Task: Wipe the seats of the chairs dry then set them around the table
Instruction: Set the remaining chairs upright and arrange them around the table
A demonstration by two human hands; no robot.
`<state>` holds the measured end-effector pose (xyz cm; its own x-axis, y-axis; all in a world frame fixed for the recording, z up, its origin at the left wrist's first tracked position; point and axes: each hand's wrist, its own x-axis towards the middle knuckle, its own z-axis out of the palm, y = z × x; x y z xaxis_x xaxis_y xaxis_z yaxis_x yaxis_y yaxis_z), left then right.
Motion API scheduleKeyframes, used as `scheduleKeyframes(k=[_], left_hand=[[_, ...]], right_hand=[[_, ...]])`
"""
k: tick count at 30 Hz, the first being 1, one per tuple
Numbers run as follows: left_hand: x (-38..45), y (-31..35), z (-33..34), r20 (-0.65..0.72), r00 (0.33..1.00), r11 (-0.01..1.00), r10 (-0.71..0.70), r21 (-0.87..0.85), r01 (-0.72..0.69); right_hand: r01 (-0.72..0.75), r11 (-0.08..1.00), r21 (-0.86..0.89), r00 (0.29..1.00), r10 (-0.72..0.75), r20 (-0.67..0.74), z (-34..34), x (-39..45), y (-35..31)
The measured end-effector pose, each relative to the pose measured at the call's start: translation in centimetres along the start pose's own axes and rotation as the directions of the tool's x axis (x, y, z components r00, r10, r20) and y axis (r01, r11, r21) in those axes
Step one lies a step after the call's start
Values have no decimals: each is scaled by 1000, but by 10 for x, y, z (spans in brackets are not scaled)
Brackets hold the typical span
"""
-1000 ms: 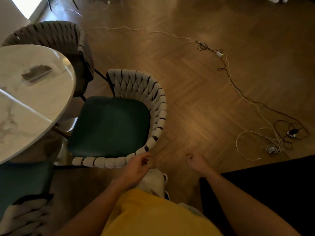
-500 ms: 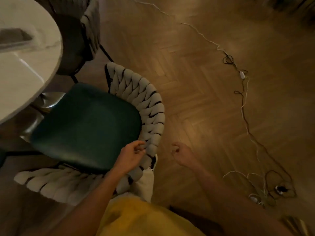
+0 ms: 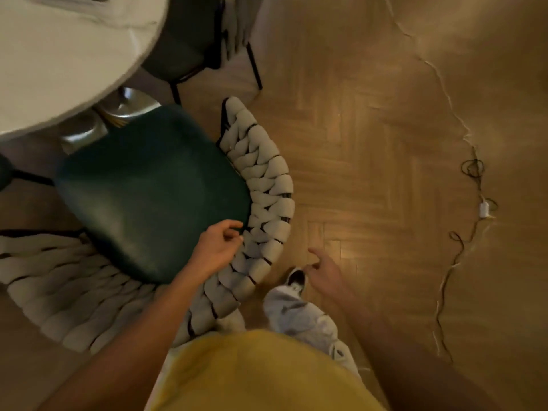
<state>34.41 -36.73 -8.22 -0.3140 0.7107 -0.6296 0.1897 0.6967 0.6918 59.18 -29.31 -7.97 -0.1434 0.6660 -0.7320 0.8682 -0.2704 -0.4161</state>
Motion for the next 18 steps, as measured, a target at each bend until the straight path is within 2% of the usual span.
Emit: scheduleKeyframes(k=[5, 10, 13, 18], left_hand=[[15, 47, 26, -128, 991, 999, -47, -32, 43], [29, 112, 70, -290, 950, 991, -116, -104, 89], [38, 147, 104, -350, 927, 987, -133, -131, 92], [53, 181, 137, -414, 893, 979, -175, -170, 113]], right_hand=[[131, 988, -78, 989, -125, 77, -59, 69, -23], [349, 930, -119, 934, -334, 129, -145, 107, -42], [412, 904, -111, 908, -397, 136, -197, 123, -44], [503, 838, -213, 862, -468, 195, -262, 149, -45]])
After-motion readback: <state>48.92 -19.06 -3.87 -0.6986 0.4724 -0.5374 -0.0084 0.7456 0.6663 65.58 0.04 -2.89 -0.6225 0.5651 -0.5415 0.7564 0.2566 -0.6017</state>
